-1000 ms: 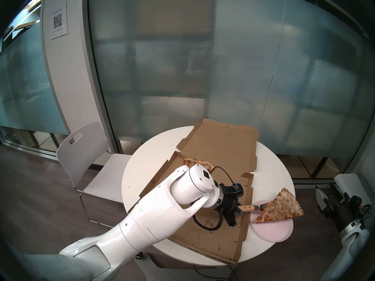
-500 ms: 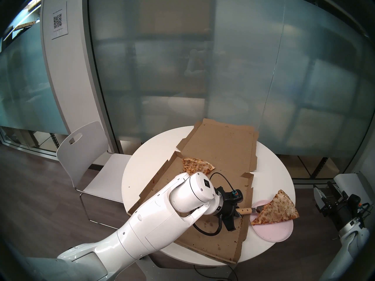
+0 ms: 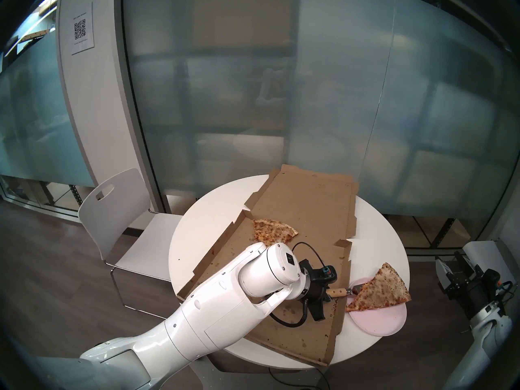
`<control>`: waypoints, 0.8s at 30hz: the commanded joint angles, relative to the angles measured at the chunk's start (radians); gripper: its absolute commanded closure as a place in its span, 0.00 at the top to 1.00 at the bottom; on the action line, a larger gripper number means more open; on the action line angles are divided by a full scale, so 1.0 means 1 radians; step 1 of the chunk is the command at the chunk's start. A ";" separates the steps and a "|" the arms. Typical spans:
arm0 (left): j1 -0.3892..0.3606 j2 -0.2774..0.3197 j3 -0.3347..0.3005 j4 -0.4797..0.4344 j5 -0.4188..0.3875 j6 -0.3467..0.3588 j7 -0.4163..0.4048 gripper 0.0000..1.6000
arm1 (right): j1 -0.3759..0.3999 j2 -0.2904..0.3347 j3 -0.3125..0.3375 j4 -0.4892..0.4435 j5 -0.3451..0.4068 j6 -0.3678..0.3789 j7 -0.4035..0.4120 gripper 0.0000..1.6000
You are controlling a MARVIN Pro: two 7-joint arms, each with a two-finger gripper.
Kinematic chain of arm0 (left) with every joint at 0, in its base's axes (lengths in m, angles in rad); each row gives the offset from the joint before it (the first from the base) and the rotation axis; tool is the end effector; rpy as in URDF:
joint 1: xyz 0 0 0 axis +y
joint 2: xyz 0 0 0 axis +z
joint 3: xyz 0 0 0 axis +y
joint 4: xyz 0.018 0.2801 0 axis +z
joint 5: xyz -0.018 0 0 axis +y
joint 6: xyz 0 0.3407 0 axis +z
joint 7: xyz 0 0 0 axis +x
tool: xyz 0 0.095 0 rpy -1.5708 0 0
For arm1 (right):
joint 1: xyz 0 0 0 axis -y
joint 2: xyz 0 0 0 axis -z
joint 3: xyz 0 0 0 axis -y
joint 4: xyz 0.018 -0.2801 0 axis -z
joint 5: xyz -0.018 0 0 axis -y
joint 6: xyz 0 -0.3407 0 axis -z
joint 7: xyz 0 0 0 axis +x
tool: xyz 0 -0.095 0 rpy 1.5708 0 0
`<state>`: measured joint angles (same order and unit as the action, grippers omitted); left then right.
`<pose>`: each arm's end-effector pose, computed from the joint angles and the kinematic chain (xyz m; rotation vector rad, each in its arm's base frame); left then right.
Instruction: Put pizza slice onto the plate
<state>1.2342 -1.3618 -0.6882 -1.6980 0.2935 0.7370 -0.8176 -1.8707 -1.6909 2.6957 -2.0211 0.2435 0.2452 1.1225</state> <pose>0.3333 -0.2817 -0.2824 1.8793 -1.7932 0.9015 0.1778 -0.2748 -0.2170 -2.1720 -0.0149 -2.1709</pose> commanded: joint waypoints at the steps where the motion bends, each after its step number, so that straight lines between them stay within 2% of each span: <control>1: -0.035 0.000 0.025 -0.029 0.024 -0.010 -0.008 0.00 | 0.010 0.012 -0.003 -0.010 0.005 0.002 0.002 1.00; 8: -0.043 0.011 0.034 -0.035 0.042 -0.008 -0.009 0.00 | 0.012 0.015 -0.007 -0.008 0.001 0.004 -0.001 1.00; 9: -0.059 0.024 0.058 -0.038 0.068 -0.006 -0.010 0.00 | 0.013 0.015 -0.008 -0.007 0.000 0.003 -0.001 1.00; 13: -0.067 0.040 0.072 -0.050 0.094 -0.011 -0.011 0.00 | 0.014 0.017 -0.010 -0.003 -0.001 0.001 -0.001 1.00; 24: -0.077 0.055 0.079 -0.068 0.123 -0.011 -0.012 0.00 | 0.015 0.014 -0.018 -0.009 -0.004 0.003 -0.001 1.00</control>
<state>1.1835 -1.3112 -0.6082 -1.7342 0.3992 0.7260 -0.8343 -1.8615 -1.6811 2.6814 -2.0127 0.2354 0.2481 1.1180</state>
